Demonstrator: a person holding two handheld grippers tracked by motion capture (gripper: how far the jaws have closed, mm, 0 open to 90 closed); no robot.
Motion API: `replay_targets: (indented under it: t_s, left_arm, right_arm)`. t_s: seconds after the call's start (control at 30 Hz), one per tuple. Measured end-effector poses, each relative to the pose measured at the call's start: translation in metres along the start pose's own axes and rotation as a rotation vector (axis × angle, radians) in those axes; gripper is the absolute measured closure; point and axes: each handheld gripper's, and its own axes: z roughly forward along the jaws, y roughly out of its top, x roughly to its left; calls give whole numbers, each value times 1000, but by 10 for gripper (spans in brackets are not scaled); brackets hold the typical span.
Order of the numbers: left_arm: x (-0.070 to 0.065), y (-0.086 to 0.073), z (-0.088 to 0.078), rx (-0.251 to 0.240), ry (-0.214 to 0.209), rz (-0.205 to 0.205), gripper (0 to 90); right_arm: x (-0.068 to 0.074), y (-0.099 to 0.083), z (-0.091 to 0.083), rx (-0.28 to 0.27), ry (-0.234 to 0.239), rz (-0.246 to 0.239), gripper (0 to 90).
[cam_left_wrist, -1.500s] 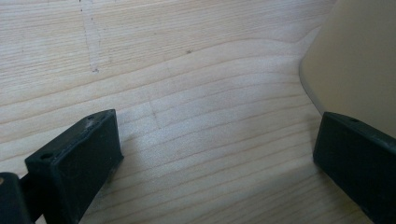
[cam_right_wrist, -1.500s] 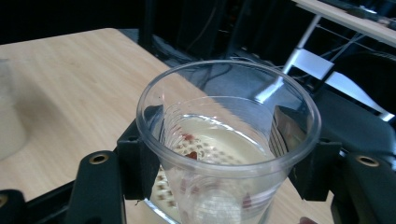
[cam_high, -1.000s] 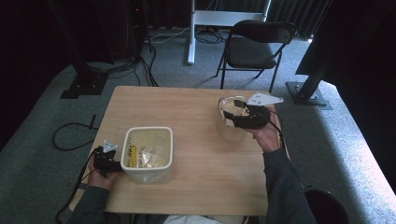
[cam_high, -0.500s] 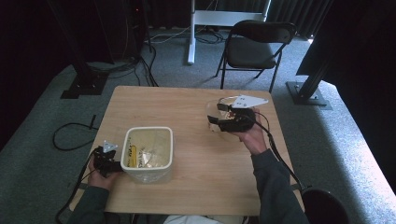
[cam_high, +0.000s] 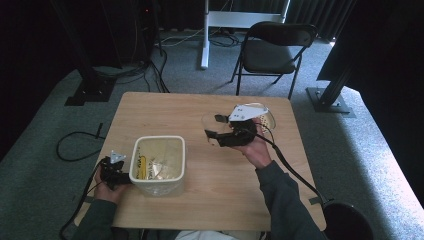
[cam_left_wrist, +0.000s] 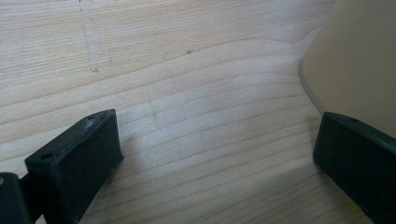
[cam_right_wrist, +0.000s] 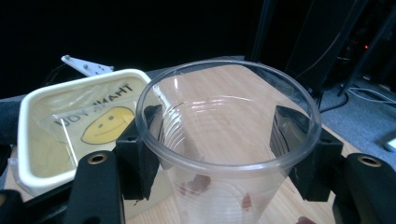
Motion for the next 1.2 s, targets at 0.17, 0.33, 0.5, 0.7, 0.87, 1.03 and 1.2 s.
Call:
replay_targets:
  t_s: [0.17,0.33,0.5,0.7,0.87,1.03,1.2]
  left_arm:
    - [0,0,0,0,0,0,13]
    - [0,0,0,0,0,0,13]
    - [0,0,0,0,0,0,13]
    - [0,0,0,0,0,0,13]
    - [0,0,0,0,0,0,13]
    - [0,0,0,-2,0,-2,13]
    - [0,0,0,-2,0,-2,13]
  right_arm:
    - [12,9,7,-13,35,-15,348]
    - [22,17,16,-26,71,-30,348]
    - [30,24,24,-38,98,-34,348]
    - [43,37,38,-62,145,-40,349]
    - [51,44,48,-66,174,-47,348]
    - [60,52,58,-87,232,-49,349]
    - [62,54,67,-98,270,-14,349]
